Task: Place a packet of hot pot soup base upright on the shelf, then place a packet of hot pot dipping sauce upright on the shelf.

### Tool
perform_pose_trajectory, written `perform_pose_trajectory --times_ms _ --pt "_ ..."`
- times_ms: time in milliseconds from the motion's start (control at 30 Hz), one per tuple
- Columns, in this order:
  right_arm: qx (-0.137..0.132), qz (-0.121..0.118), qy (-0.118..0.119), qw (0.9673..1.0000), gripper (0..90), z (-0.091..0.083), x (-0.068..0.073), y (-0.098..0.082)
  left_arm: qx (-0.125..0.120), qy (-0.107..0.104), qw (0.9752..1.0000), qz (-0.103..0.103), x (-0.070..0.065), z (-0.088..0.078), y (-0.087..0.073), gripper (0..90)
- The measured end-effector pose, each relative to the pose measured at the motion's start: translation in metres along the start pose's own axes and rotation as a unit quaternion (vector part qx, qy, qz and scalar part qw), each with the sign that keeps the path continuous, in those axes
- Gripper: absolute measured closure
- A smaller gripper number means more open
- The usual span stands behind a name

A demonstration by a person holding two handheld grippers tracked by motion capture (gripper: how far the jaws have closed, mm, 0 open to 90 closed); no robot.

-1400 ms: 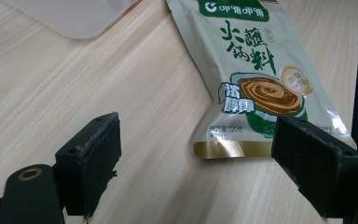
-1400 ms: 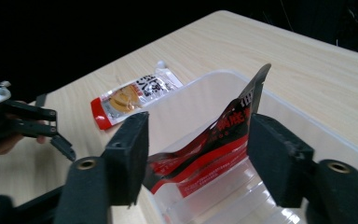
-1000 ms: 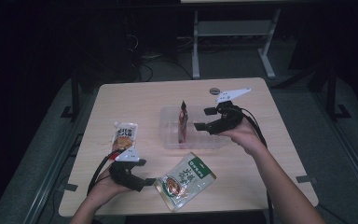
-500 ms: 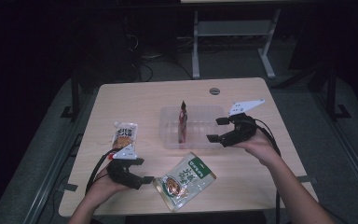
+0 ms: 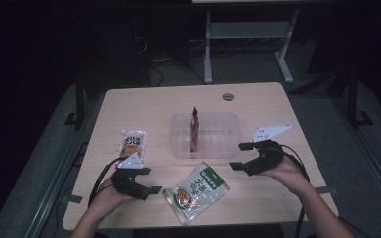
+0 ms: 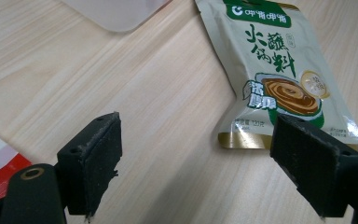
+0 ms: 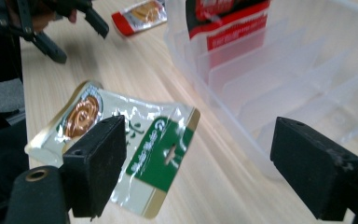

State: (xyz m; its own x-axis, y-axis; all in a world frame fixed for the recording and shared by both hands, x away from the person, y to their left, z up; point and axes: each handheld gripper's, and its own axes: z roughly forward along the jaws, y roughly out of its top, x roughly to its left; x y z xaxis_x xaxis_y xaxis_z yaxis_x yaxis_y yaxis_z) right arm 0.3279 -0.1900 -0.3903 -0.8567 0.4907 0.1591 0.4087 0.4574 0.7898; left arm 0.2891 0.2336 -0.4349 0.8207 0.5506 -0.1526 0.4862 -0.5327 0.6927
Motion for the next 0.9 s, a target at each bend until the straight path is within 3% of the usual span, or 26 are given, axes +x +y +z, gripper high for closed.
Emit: perform_pose_trajectory --times_ms 267,533,633,833,867,900 --pt "0.016 0.01 0.001 0.9998 17.7 -0.001 0.011 -0.025 0.001 0.014 0.9999 -0.004 0.005 -0.005 0.001 16.4" --pt "0.025 0.022 -0.012 0.9994 17.4 -0.008 0.013 -0.048 -0.004 0.056 0.9983 -0.016 0.019 -0.016 0.007 20.1" --pt "0.028 0.022 -0.018 0.9992 17.3 -0.009 0.013 -0.052 -0.007 0.075 0.9969 -0.025 0.028 -0.021 0.01 20.9" --pt "0.036 0.02 -0.029 0.9987 17.0 -0.01 0.012 -0.06 -0.018 0.113 0.9917 -0.058 0.047 -0.032 0.017 26.8" --pt "0.036 0.022 -0.028 0.9987 17.0 -0.009 0.012 -0.06 -0.018 0.118 0.9909 -0.063 0.05 -0.034 0.018 33.2" --pt "0.036 0.018 -0.029 0.9988 17.0 -0.009 0.012 -0.06 -0.017 0.124 0.9897 -0.069 0.052 -0.035 0.019 33.2"
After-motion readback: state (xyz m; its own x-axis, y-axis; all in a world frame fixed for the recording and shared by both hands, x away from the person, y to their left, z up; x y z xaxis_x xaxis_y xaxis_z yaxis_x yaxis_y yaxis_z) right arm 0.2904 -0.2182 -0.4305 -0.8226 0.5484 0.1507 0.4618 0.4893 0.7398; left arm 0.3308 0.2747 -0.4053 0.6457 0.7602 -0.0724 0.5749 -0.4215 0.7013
